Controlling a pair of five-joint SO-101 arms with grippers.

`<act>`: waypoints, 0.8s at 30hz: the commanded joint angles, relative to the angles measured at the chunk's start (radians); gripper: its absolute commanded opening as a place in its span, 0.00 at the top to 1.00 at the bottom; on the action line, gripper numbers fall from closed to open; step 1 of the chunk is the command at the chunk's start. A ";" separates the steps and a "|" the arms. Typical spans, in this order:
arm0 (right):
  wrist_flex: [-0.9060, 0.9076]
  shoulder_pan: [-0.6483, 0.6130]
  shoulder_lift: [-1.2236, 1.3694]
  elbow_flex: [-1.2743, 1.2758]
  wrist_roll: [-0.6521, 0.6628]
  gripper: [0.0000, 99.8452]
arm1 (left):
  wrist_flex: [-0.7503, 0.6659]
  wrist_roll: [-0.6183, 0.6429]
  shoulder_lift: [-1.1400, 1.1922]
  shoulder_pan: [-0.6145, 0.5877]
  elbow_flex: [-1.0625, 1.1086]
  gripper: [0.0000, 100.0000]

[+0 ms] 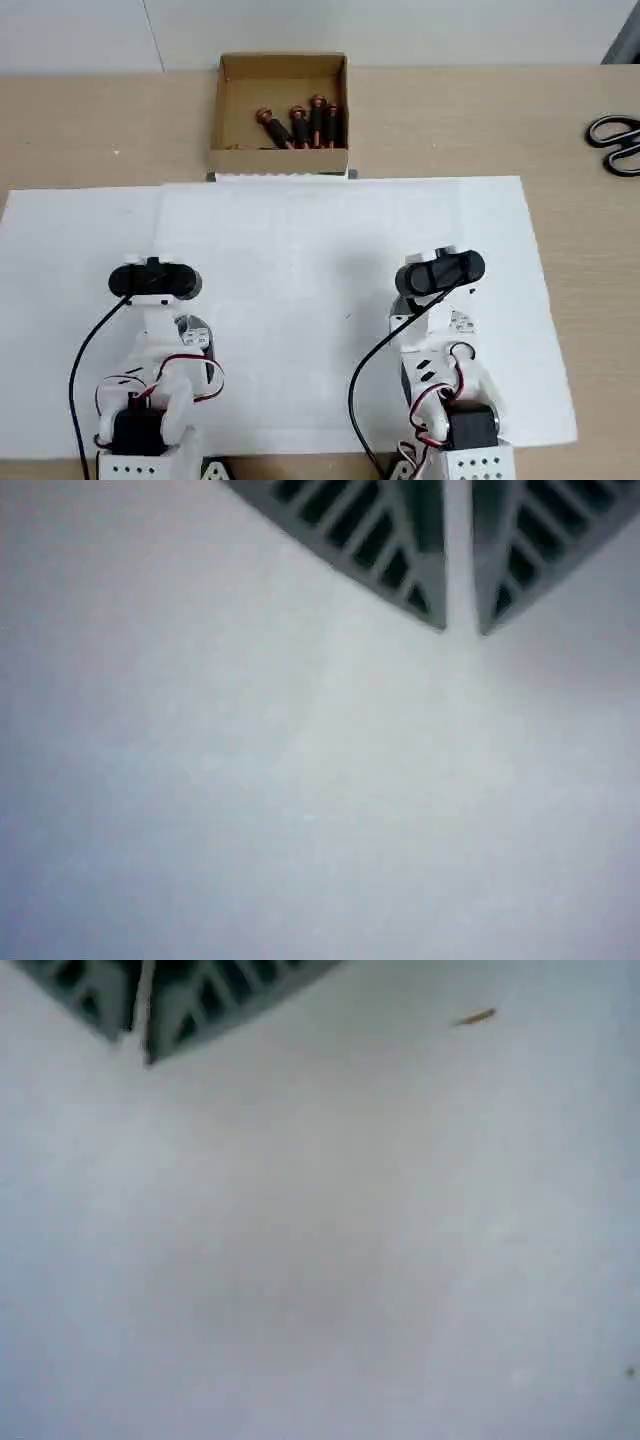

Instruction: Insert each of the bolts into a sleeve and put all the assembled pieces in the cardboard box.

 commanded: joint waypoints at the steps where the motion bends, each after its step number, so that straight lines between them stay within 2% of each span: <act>1: 0.008 0.005 -0.007 0.018 -0.011 1.00 | 0.008 0.005 -0.012 0.003 -0.045 1.00; 24: 0.001 0.008 -0.007 0.018 -0.008 1.00 | 0.008 0.005 -0.012 0.003 -0.045 1.00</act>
